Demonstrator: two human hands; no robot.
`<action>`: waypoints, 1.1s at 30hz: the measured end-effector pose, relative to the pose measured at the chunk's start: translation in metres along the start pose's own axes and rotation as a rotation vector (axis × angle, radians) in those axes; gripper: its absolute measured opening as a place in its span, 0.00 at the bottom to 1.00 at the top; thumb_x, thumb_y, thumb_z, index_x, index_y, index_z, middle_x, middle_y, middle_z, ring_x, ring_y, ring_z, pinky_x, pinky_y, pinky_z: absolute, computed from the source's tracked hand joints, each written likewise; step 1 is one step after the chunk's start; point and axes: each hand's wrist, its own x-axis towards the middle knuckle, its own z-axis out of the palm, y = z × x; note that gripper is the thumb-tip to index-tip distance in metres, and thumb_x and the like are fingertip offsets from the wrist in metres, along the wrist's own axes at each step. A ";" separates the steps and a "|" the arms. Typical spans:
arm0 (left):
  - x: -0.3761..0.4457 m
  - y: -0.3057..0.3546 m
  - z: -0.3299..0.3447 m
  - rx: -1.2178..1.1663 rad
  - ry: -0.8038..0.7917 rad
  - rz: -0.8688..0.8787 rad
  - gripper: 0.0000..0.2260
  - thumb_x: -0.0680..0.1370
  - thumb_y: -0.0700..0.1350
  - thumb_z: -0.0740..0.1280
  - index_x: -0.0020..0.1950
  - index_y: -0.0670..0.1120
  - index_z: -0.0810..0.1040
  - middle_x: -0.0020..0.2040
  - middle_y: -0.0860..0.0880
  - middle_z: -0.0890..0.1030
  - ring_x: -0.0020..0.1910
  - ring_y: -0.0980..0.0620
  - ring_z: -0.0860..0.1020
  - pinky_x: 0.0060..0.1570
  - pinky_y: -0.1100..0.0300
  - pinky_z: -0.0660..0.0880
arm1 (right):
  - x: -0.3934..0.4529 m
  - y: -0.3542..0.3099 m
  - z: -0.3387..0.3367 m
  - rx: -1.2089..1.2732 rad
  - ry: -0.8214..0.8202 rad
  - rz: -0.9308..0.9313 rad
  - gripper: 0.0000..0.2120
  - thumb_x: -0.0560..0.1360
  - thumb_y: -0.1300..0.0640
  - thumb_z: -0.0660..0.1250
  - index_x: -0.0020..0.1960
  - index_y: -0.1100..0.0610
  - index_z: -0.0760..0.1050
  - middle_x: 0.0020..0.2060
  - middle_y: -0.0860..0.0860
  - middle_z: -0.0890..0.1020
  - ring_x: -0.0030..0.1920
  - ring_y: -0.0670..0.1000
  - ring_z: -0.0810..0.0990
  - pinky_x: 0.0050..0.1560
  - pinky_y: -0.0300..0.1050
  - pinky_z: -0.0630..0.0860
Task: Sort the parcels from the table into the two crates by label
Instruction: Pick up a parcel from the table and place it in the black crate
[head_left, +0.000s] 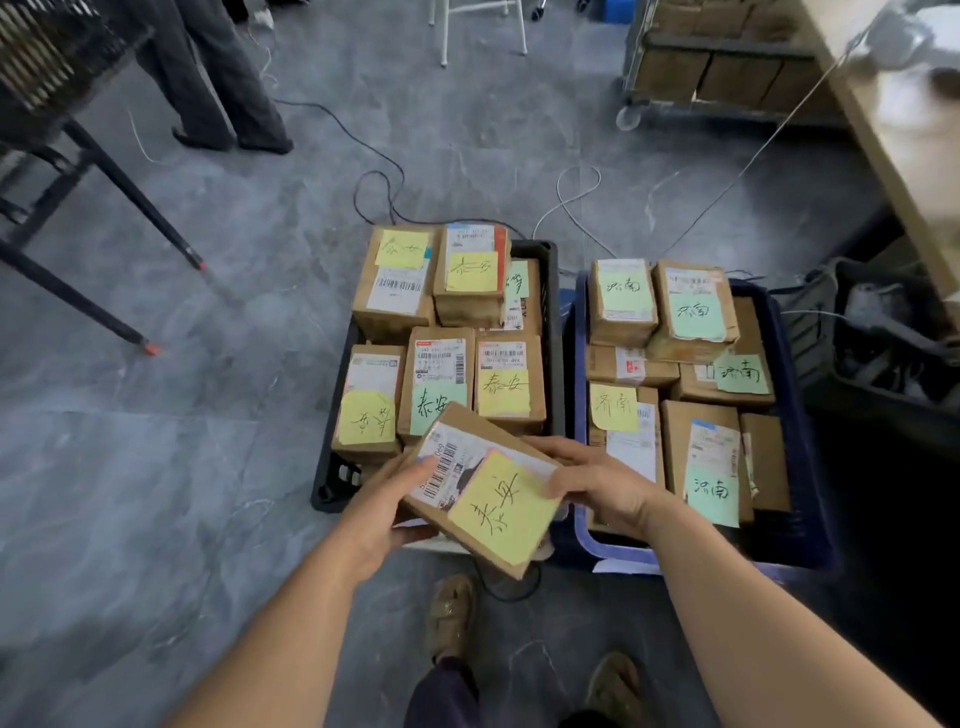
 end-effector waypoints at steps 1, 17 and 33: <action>0.004 -0.003 -0.005 -0.025 0.005 -0.003 0.13 0.76 0.49 0.67 0.60 0.48 0.77 0.50 0.45 0.84 0.50 0.46 0.81 0.54 0.47 0.78 | 0.007 0.002 0.003 0.014 0.041 0.012 0.33 0.62 0.55 0.71 0.67 0.46 0.72 0.60 0.54 0.80 0.60 0.55 0.79 0.64 0.54 0.75; 0.027 -0.033 0.011 0.361 -0.016 0.002 0.18 0.81 0.59 0.56 0.70 0.60 0.67 0.62 0.54 0.76 0.64 0.50 0.73 0.67 0.46 0.68 | 0.012 0.024 0.022 0.094 0.413 0.041 0.13 0.82 0.59 0.59 0.65 0.50 0.74 0.54 0.47 0.83 0.53 0.45 0.80 0.47 0.38 0.77; 0.046 -0.023 0.018 0.465 -0.051 -0.066 0.18 0.82 0.58 0.55 0.70 0.57 0.69 0.61 0.53 0.78 0.61 0.50 0.75 0.60 0.47 0.74 | 0.022 0.023 0.008 -0.030 0.469 0.090 0.29 0.81 0.55 0.60 0.77 0.39 0.53 0.59 0.61 0.79 0.60 0.59 0.78 0.58 0.56 0.76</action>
